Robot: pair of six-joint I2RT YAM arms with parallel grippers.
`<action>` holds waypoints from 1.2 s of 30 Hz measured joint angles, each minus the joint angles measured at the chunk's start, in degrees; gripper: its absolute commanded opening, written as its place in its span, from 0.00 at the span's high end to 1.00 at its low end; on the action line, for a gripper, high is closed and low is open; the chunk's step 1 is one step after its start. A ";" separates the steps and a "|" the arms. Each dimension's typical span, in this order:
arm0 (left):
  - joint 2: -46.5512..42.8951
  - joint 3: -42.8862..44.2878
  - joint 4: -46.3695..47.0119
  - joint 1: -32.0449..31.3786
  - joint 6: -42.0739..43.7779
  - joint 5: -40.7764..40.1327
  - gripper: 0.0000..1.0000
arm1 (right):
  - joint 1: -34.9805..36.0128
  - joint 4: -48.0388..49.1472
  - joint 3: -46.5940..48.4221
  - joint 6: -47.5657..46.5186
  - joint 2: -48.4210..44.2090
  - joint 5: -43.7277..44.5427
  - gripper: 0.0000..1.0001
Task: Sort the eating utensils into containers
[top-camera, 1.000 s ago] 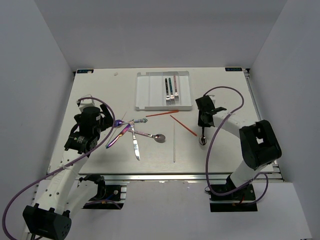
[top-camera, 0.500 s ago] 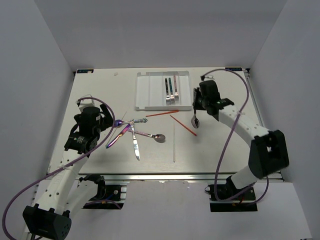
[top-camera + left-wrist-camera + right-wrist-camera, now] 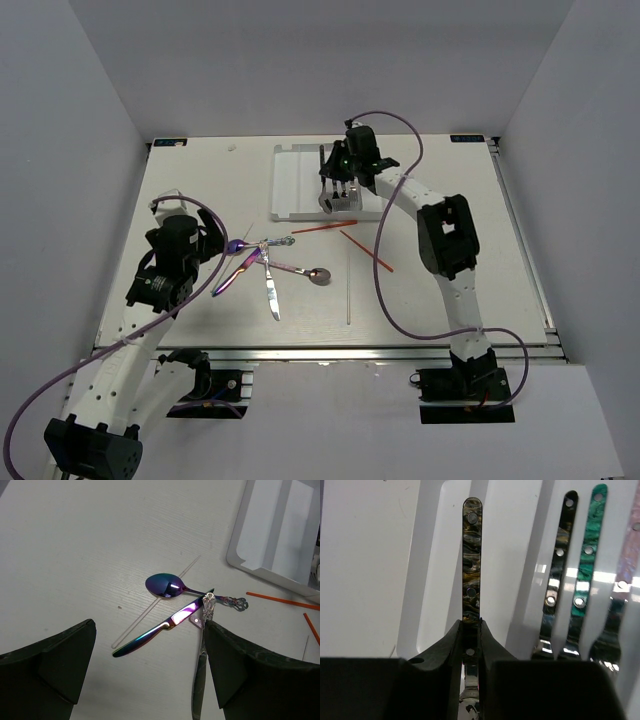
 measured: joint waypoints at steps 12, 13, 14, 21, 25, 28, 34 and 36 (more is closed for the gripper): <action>0.09 0.00 0.00 0.00 0.00 0.07 0.02 | 0.96 -0.33 16.52 4.81 13.97 -0.70 0.65; 0.04 0.00 0.00 0.00 0.00 0.07 0.02 | 1.16 -0.57 17.29 4.76 14.34 -0.42 0.57; -0.04 0.00 0.00 0.00 0.00 0.07 0.02 | 1.27 -0.92 17.64 4.59 14.47 -0.20 0.44; -0.31 0.00 0.00 0.00 0.00 0.07 0.02 | 2.86 -3.04 17.62 -1.66 12.09 0.63 0.24; -0.35 0.00 -0.02 0.00 -0.07 -0.26 0.02 | 4.98 -3.32 9.60 -11.58 2.91 -3.65 0.28; -0.79 0.00 -0.26 0.00 -0.48 -1.68 0.02 | 9.03 -4.26 -1.44 -23.37 -8.00 -4.68 0.29; -1.42 0.00 -0.44 0.00 -0.92 -2.86 0.02 | 23.67 -4.17 -18.01 -43.19 -17.14 -3.21 0.42; -1.20 0.00 -0.46 0.00 -1.01 -2.97 0.02 | 27.17 -5.03 -21.81 -46.51 -16.15 -3.65 0.44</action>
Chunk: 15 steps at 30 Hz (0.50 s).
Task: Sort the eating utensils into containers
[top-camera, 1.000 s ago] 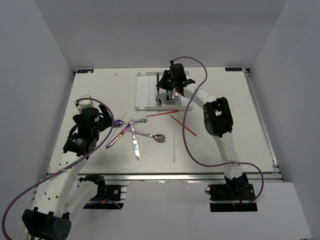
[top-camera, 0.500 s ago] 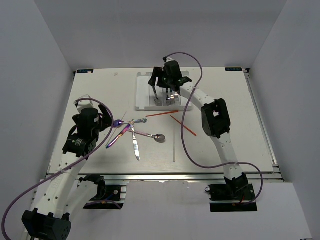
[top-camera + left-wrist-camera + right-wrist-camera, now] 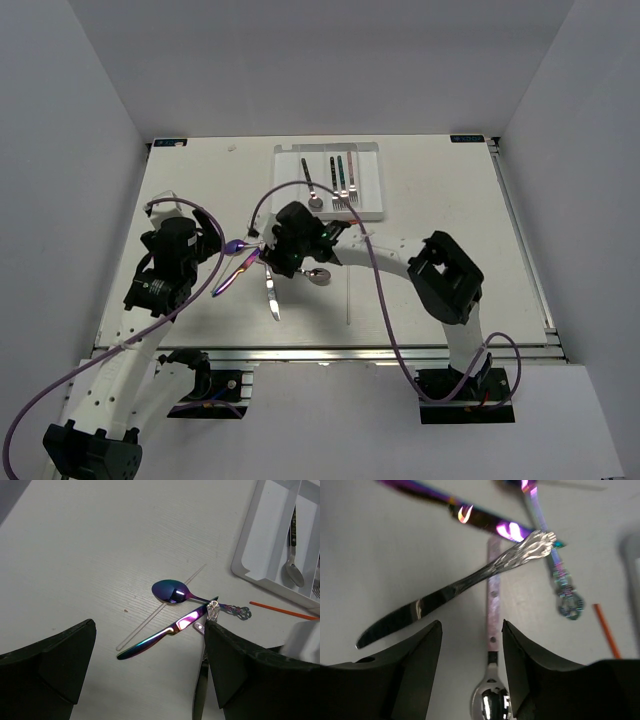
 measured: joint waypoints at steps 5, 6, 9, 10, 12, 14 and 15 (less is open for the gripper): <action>0.15 0.00 0.02 0.00 -0.04 -0.02 0.02 | 1.36 -3.17 -1.55 -4.35 4.50 0.81 0.45; 0.15 0.00 0.02 0.00 -0.04 -0.02 0.02 | 1.14 -3.37 -1.40 -4.83 5.01 1.29 0.45; 0.15 0.00 0.02 0.00 -0.04 0.00 0.02 | 0.59 -3.43 -1.11 -5.79 5.88 2.64 0.46; 0.15 0.00 0.02 0.00 -0.04 0.02 0.02 | 0.44 -3.37 -1.09 -6.08 5.95 3.06 0.46; 0.15 0.00 0.02 0.00 -0.02 0.04 0.02 | 0.26 -3.28 -1.09 -6.49 5.95 3.82 0.48; 0.15 0.00 0.02 0.00 -0.02 0.04 0.02 | 0.24 -3.15 -1.07 -7.17 6.08 4.26 0.52; 0.15 0.00 0.02 0.00 -0.04 0.07 0.02 | 0.26 -3.17 -0.96 -7.45 6.25 4.35 0.54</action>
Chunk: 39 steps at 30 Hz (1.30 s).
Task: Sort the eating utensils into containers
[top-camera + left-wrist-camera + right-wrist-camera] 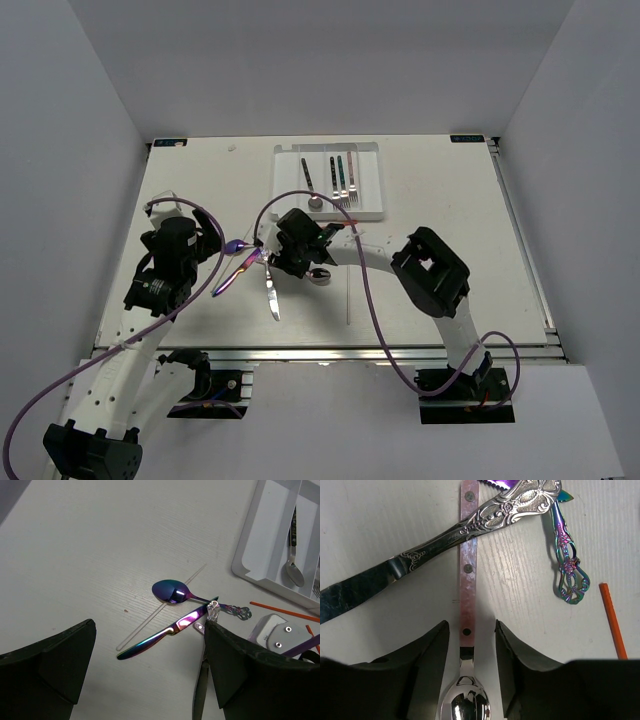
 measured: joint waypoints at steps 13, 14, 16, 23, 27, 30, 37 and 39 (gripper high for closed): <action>0.00 0.00 0.02 0.00 0.02 0.20 0.02 | -1.77 2.27 0.68 -0.26 1.66 -1.57 0.95; 0.00 0.00 0.00 0.00 0.02 0.20 0.02 | -2.03 2.23 -0.31 -0.26 0.94 -1.57 0.97; -0.02 0.00 0.00 0.00 0.02 0.22 0.02 | -2.43 1.73 -1.92 -0.44 -0.39 -1.42 1.00; -0.07 0.00 0.00 0.00 0.02 0.22 0.02 | -3.34 -4.98 -3.61 -1.51 -3.23 0.94 1.00; -0.24 0.00 0.00 0.00 0.02 0.22 0.02 | -4.02 -6.69 -5.66 -0.76 -5.68 2.60 1.00; -0.37 0.00 0.02 0.00 0.02 0.22 0.02 | -5.01 -6.56 -9.09 0.57 -10.14 2.51 1.00; -0.44 0.00 0.00 0.00 0.02 0.22 0.02 | -8.70 0.57 -7.74 9.68 -16.96 4.52 1.00; -0.48 0.00 0.02 0.00 0.02 0.22 0.02 | -10.29 1.01 -2.93 15.85 -15.13 7.76 1.00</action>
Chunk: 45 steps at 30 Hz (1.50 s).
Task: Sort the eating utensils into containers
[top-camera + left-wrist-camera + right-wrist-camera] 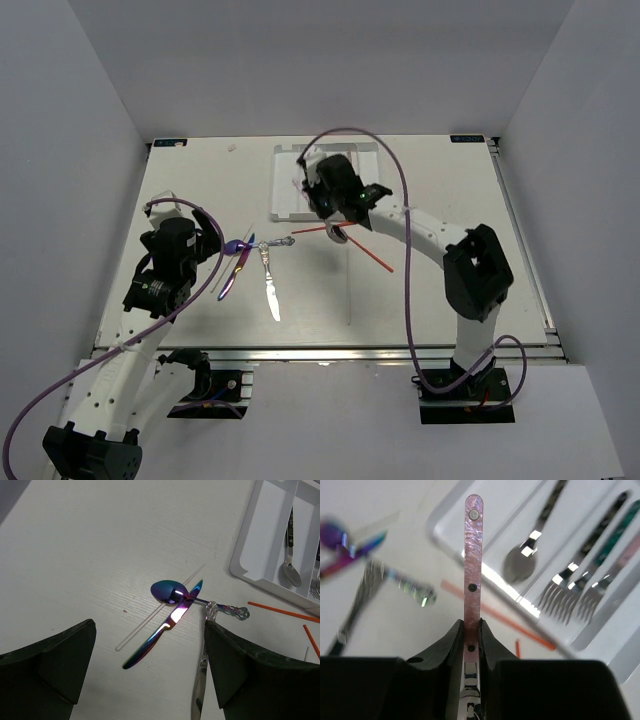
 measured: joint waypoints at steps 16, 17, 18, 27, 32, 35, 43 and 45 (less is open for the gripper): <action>0.00 0.00 -0.02 0.00 0.00 -0.02 0.02 | -12.68 -2.45 43.89 29.07 33.48 15.67 1.00; 0.00 0.00 -0.02 0.00 0.00 -0.02 0.02 | -12.72 -2.21 45.70 29.49 35.28 15.23 1.00; 0.00 0.00 -0.02 0.00 0.00 -0.02 0.02 | -12.70 -1.60 46.62 29.97 36.44 14.78 1.00; 0.37 0.00 0.00 0.00 0.02 0.35 0.02 | -11.96 2.10 46.07 32.00 37.27 12.46 1.00; 0.72 0.00 0.00 0.00 0.04 0.68 0.02 | -11.91 3.21 46.29 32.22 37.53 11.28 0.95; 0.57 0.00 0.00 0.00 0.04 0.79 0.02 | -11.91 3.41 46.86 32.28 38.18 10.29 0.62; 0.35 0.00 0.00 0.00 0.07 1.09 0.02 | -11.74 3.61 48.11 31.43 38.99 8.83 0.11; 0.22 0.00 0.00 0.00 0.07 1.09 0.02 | -11.43 3.04 48.09 30.56 38.45 8.94 0.11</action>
